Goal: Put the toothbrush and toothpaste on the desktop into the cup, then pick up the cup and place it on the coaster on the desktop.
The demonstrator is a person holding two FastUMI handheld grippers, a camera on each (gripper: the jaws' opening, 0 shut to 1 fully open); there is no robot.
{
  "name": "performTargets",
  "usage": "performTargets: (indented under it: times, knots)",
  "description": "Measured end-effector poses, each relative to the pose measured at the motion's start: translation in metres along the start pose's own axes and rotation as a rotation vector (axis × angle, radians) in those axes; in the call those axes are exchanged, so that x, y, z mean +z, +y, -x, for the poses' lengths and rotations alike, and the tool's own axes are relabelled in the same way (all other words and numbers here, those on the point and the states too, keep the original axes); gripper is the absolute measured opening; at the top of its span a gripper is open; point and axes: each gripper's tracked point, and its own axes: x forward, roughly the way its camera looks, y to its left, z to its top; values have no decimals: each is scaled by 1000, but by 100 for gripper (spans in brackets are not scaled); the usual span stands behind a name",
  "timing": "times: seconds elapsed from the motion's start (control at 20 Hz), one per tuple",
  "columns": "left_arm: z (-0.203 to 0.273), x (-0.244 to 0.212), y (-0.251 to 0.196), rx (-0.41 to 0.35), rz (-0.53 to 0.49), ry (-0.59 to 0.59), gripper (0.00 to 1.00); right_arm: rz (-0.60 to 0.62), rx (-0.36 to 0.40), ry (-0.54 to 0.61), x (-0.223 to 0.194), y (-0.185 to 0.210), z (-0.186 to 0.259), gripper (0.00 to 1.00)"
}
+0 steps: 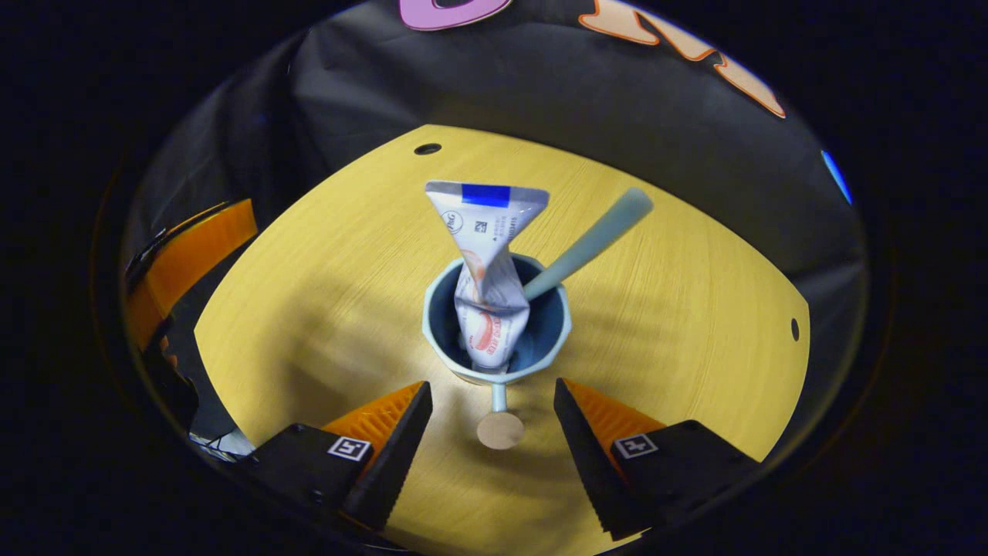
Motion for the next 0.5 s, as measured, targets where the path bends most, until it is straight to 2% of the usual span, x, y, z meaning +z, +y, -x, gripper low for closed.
performTargets:
  times: [0.2, 0.5]
  knots:
    - [6, 16, -40, -58, -18, -34, 94, -73, -34, -196, 8, -27, 38, 100]
    - [24, 36, -103, -129, -44, -99, 95, -190, -133, -519, 38, -87, 125, 100]
